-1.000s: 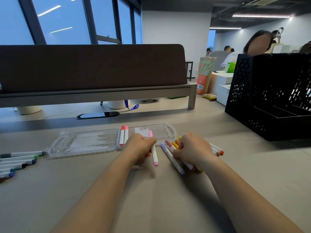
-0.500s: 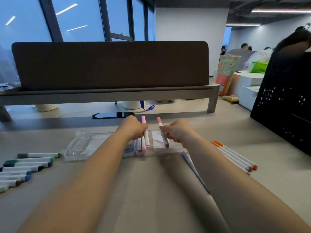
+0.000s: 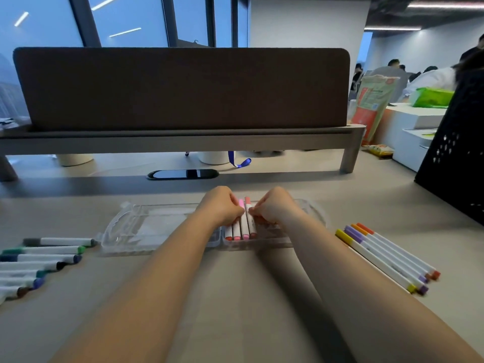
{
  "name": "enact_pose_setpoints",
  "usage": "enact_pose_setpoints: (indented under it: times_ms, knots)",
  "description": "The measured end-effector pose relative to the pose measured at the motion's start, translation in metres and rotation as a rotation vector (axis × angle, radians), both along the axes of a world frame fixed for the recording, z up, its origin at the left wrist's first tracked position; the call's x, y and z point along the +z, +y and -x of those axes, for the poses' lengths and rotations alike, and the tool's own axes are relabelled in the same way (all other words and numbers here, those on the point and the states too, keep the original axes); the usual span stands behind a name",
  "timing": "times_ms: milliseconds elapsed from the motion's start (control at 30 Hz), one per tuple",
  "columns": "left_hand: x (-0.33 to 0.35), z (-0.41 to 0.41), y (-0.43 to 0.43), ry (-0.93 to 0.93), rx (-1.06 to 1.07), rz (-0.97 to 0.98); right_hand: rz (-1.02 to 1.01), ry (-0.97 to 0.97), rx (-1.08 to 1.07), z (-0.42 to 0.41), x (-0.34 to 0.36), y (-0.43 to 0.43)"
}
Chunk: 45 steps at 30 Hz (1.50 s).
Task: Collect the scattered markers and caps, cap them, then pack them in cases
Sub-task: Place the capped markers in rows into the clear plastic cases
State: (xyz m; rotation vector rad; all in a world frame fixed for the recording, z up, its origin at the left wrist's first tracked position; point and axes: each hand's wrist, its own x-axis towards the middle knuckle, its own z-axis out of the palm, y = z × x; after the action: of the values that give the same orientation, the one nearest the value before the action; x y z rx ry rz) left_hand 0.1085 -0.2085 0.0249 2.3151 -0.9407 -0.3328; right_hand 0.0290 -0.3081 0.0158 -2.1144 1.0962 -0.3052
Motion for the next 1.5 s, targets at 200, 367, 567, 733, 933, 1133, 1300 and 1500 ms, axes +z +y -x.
enact_pose_setpoints:
  times_ms: [200,367,567,733,933,1133,1300,1500]
  knots:
    - [-0.003,0.009,0.014,0.003,-0.127,0.033,0.022,0.003,0.027,-0.002,-0.001,0.000]
    - [-0.009,0.009,0.015,-0.039,-0.167,0.031,0.059,0.009,0.090,0.002,0.001,0.001]
    - [-0.017,0.003,0.011,-0.239,-0.171,-0.107,0.122,0.004,0.154,0.005,0.000,0.002]
    - [-0.013,0.001,0.011,-0.229,-0.233,-0.141,0.153,0.062,0.191,0.004,0.001,0.002]
    - [-0.011,-0.003,0.014,-0.156,-0.305,-0.125,0.093,0.090,0.287,0.015,0.012,0.002]
    - [-0.014,-0.006,0.015,-0.100,-0.332,-0.072,0.165,0.125,0.290,0.017,0.009,0.006]
    - [-0.010,-0.002,0.017,-0.136,-0.334,-0.126,0.197,0.162,0.285,0.014,0.013,0.009]
    - [-0.007,0.020,0.016,-0.386,-0.107,-0.187,0.167,-0.137,0.154,0.050,0.018,0.009]
